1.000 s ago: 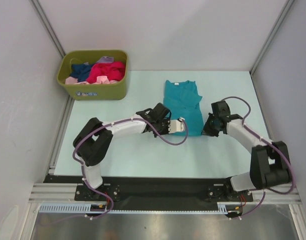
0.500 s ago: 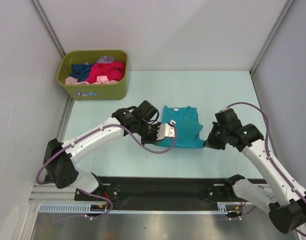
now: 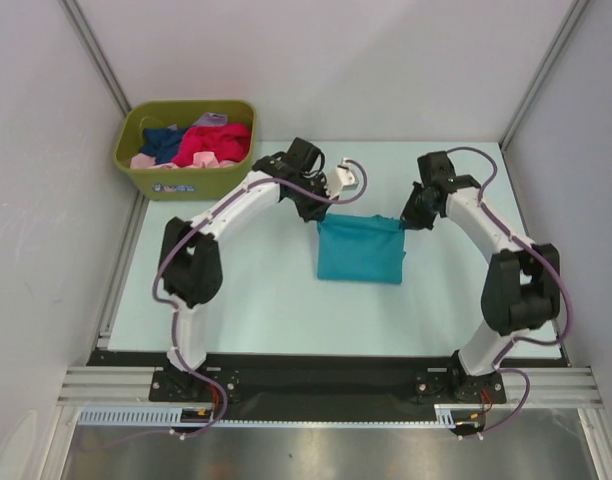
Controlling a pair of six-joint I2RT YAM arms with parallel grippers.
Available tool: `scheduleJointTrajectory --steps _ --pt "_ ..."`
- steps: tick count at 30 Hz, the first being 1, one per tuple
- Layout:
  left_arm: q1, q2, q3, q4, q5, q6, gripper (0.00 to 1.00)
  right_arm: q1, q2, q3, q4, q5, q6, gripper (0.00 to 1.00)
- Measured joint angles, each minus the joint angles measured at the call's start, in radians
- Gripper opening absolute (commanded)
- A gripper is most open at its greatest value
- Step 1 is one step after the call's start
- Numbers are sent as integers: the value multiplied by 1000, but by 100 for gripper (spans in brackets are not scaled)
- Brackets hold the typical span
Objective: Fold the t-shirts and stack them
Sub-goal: Fold the tshirt, then neatly place the folded tshirt to the corner
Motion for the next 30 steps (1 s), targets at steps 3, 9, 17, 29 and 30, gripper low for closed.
scheduleJointTrajectory --steps 3,9,17,29,30 --pt "30 120 115 10 -21 -33 0 -20 104 77 40 1 -16 0" --pt "57 235 227 29 -46 -70 1 -40 230 159 101 -8 -26 0" --pt "56 308 263 87 -68 -114 39 -63 328 220 126 -5 -19 19" --pt "87 354 340 177 -230 -294 68 -107 370 298 151 82 -23 45" --pt "92 333 306 189 -227 -310 68 -107 328 247 156 81 -23 46"
